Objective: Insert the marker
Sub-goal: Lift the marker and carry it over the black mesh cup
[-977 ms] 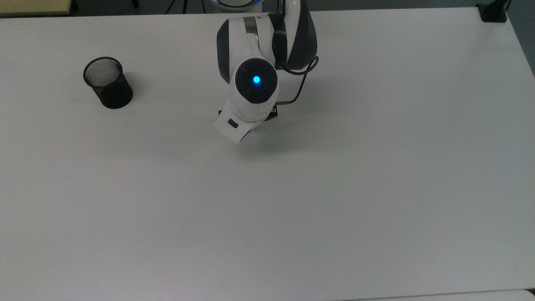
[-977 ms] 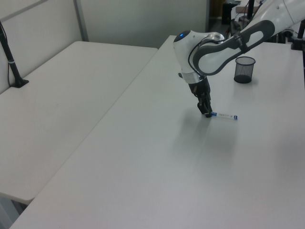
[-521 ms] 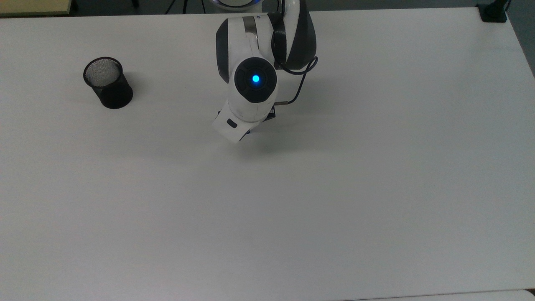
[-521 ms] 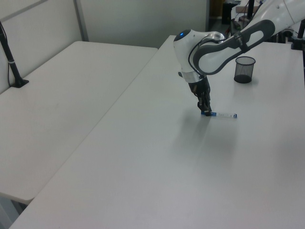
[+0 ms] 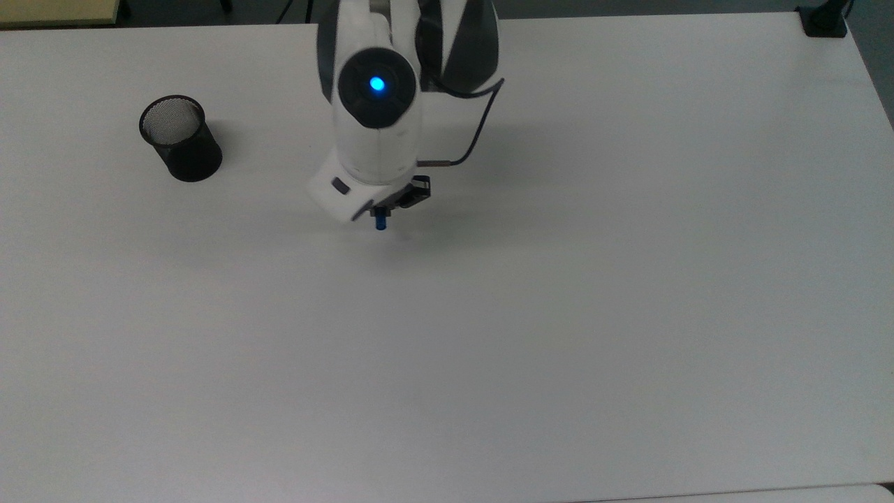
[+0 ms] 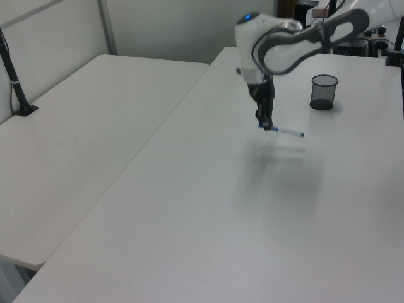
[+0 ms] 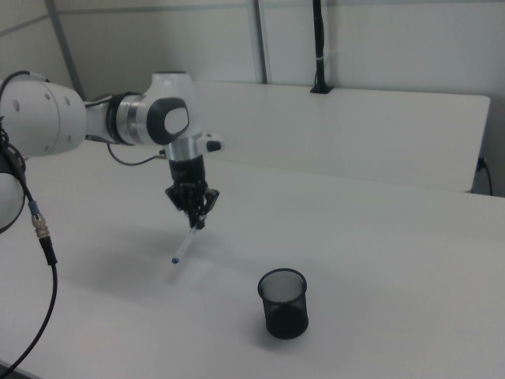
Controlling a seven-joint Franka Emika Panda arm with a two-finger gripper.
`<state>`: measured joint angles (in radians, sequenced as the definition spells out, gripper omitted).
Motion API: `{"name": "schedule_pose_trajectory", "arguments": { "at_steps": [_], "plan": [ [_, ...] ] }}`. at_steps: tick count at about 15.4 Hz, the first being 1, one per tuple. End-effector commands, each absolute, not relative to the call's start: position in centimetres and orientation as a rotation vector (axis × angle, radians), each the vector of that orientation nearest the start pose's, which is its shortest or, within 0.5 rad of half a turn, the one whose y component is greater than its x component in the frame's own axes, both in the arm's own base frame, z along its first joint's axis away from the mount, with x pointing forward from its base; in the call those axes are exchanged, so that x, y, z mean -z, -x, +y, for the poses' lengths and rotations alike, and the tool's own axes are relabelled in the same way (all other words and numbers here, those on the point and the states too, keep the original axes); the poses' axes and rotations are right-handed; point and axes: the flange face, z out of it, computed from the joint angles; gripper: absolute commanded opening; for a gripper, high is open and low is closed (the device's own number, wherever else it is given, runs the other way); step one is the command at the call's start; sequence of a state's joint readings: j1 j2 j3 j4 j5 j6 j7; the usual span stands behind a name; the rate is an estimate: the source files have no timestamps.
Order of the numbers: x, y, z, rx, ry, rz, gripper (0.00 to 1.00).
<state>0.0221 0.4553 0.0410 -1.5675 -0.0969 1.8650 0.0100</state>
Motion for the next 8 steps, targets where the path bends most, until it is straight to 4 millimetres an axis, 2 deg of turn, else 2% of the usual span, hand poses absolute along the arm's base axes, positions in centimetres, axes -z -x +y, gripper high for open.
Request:
{"name": "schedule_pose_trajectory", "arguments": {
  "at_steps": [1, 3, 5, 8],
  "plan": [
    [-44.8, -65.0, -2.8, -0.044, 3.209, -0.094, 0.00],
    [-48.2, -64.0, -6.2, 0.039, 3.180, -0.012, 0.00],
    [-50.3, -63.0, -9.2, 0.088, 3.165, 0.038, 0.00],
    [-51.4, -61.0, -14.1, 0.146, 3.169, 0.102, 0.00]
  ]
}}
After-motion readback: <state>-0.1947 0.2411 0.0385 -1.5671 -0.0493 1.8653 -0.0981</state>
